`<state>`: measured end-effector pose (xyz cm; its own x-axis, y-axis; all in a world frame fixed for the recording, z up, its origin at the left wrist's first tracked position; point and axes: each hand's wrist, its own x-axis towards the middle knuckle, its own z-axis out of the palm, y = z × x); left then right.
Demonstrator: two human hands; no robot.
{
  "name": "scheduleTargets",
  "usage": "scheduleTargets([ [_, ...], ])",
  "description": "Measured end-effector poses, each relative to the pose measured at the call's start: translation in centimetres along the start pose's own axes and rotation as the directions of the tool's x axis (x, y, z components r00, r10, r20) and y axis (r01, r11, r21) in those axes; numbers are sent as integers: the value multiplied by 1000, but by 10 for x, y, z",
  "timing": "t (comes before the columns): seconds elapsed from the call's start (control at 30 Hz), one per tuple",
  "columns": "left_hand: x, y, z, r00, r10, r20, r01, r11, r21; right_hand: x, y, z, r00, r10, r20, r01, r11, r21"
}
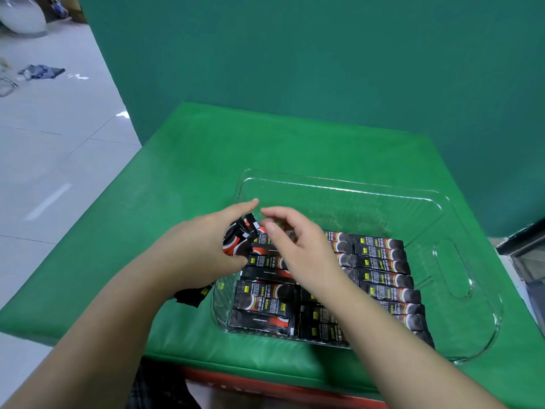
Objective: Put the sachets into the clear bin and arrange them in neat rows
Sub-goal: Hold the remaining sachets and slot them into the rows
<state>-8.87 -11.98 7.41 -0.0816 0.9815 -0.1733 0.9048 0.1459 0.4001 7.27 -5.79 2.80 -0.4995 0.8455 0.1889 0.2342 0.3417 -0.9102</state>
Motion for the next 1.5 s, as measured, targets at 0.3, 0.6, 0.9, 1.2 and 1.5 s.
scheduleTargets([
  [0.3,-3,4,-3,1000,-8,-6,8,1000,-10,8,-20,0,988,-64,-142,50,994,-101],
  [0.6,-4,7,-6,998,-41,40,41,999,-7,-14,31,-40,939,259,-227,-248,966,77],
  [0.9,-4,6,-5,998,-39,45,41,999,-26,-33,52,-15,898,441,-10,-431,871,-235],
  [1.2,-2,2,-2,999,-18,45,19,1000,-10,-37,58,3,924,381,-29,-361,847,-391],
  [1.5,0,-1,1,999,-18,41,18,1000,-1,-36,58,8,980,163,116,-50,762,-646],
])
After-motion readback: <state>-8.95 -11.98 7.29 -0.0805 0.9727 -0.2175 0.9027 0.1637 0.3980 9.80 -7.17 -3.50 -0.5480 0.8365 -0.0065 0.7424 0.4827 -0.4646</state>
